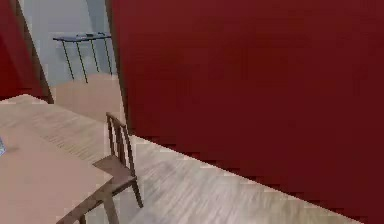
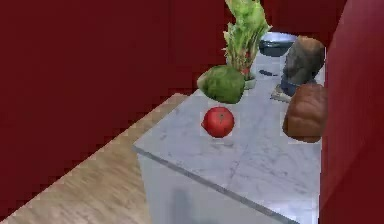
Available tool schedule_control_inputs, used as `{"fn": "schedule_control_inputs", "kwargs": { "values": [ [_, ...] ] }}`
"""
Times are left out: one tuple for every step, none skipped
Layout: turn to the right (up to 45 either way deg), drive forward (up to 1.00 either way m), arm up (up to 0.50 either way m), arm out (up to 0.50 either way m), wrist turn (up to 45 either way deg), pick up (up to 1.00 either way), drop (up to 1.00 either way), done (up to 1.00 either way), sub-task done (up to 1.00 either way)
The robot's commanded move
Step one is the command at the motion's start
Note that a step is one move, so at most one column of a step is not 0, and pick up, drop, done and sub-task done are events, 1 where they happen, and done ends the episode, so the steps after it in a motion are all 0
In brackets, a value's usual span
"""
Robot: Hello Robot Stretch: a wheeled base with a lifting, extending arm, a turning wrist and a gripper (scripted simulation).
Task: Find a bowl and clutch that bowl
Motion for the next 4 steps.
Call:
{"fn": "schedule_control_inputs", "kwargs": {
  "values": [
    [30.0,0.00,0.00,0.00,0.0,0.00,0.00,0.00,0.00],
    [0.0,0.60,0.00,0.00,0.0,0.00,0.00,0.00,0.00],
    [45.0,0.00,0.00,0.00,0.0,0.00,0.00,0.00,0.00],
    [12.0,0.00,0.00,0.00,0.0,0.00,0.00,0.00,0.00]
  ]
}}
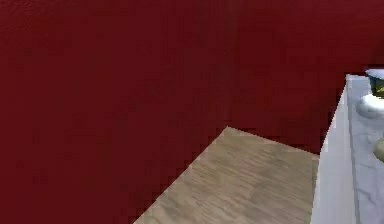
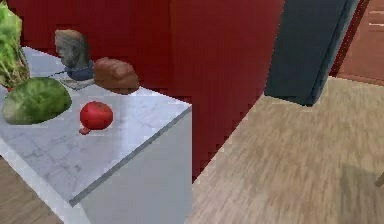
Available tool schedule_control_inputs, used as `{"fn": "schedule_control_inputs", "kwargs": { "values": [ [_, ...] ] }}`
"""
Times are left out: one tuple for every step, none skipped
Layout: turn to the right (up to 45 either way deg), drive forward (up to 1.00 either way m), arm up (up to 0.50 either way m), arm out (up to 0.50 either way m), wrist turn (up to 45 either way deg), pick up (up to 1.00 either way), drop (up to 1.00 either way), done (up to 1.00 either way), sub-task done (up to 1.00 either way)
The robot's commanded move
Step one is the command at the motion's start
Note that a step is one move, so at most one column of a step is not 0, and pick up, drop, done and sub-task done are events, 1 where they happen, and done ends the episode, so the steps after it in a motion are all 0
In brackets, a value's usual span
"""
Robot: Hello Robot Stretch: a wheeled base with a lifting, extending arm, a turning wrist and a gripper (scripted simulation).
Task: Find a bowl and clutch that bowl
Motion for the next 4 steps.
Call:
{"fn": "schedule_control_inputs", "kwargs": {
  "values": [
    [3.0,0.00,0.00,0.00,0.0,0.00,0.00,0.00,0.00],
    [0.0,0.25,0.00,0.00,0.0,0.00,0.00,0.00,0.00],
    [27.0,0.00,0.00,0.00,0.0,0.00,0.00,0.00,0.00],
    [0.0,0.50,0.00,0.00,0.0,0.00,0.00,0.00,0.00]
  ]
}}
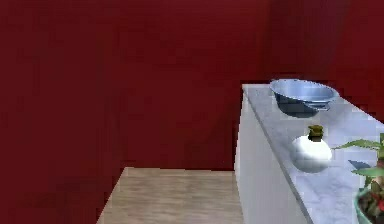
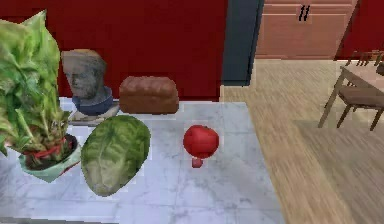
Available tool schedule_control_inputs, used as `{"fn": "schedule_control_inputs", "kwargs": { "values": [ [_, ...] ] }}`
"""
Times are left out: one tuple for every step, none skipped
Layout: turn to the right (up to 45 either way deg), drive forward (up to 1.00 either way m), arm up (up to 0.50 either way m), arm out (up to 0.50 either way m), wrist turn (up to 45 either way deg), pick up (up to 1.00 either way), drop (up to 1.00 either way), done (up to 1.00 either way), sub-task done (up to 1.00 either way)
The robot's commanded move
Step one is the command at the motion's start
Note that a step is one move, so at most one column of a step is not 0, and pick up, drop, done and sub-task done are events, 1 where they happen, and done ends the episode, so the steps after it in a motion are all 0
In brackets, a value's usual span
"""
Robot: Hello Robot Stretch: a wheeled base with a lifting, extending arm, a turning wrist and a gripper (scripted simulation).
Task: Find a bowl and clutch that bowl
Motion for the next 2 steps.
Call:
{"fn": "schedule_control_inputs", "kwargs": {
  "values": [
    [-21.0,0.00,0.00,0.00,0.0,0.00,0.00,0.00,0.00],
    [0.0,0.00,0.50,0.00,0.0,0.00,0.00,0.00,0.00]
  ]
}}
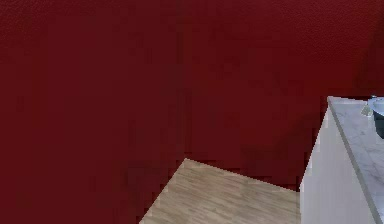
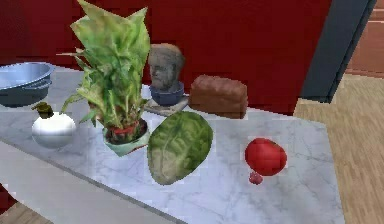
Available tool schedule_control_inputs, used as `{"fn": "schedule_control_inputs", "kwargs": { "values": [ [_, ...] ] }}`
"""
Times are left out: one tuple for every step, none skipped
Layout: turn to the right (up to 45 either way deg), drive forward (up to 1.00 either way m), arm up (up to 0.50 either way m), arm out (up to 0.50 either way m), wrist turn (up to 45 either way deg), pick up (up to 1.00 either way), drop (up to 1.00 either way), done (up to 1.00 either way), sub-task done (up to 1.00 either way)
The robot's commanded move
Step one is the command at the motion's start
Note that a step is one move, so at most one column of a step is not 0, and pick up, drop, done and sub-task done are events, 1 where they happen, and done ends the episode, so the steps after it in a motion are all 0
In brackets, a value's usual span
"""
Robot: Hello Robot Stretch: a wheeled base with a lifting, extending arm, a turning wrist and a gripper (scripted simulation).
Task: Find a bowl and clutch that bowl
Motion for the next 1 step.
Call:
{"fn": "schedule_control_inputs", "kwargs": {
  "values": [
    [0.0,0.00,0.38,0.00,0.0,0.00,0.00,0.00,0.00]
  ]
}}
